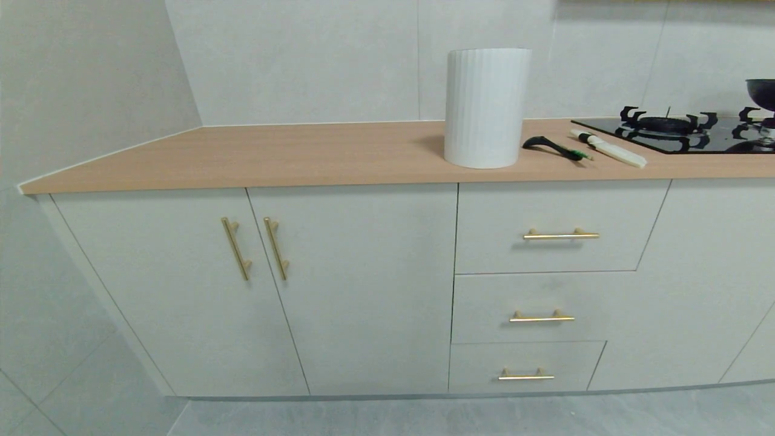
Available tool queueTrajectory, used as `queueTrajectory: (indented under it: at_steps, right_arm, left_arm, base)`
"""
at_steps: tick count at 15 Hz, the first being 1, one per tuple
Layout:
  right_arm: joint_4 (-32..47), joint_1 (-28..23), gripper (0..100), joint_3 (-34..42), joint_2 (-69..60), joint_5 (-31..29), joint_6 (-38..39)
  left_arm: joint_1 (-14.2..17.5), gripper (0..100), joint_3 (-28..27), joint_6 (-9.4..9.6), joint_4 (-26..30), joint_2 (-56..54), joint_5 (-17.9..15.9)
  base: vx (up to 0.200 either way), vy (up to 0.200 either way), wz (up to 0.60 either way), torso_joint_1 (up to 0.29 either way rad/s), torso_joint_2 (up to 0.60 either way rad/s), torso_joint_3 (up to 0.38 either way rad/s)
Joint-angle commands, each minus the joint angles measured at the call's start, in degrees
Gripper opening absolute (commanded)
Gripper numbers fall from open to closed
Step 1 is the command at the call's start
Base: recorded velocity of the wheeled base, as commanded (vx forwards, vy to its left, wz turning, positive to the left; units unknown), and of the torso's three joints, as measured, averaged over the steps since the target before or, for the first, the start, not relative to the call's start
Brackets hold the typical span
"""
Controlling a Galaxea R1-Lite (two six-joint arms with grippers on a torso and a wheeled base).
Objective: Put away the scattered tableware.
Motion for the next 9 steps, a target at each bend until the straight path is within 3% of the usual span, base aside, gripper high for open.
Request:
queueTrajectory:
  at_steps: [1, 7, 9]
  right_arm:
    - [-0.01, 0.01, 100, 0.00, 0.00, 0.09, -0.04]
    - [-0.01, 0.01, 100, 0.00, 0.09, 0.00, 0.05]
    - [-0.01, 0.01, 100, 0.00, 0.09, 0.00, 0.05]
  left_arm:
    - [0.00, 100, 0.00, -0.09, 0.00, 0.00, 0.01]
    - [0.00, 100, 0.00, -0.09, 0.00, 0.00, 0.01]
    - [0.00, 100, 0.00, 0.00, 0.00, 0.00, 0.01]
  base:
    - [0.000, -0.200, 0.00, 0.007, 0.01, 0.022]
    - [0.000, 0.000, 0.00, 0.000, 0.00, 0.000]
    - [0.200, 0.000, 0.00, 0.000, 0.00, 0.005]
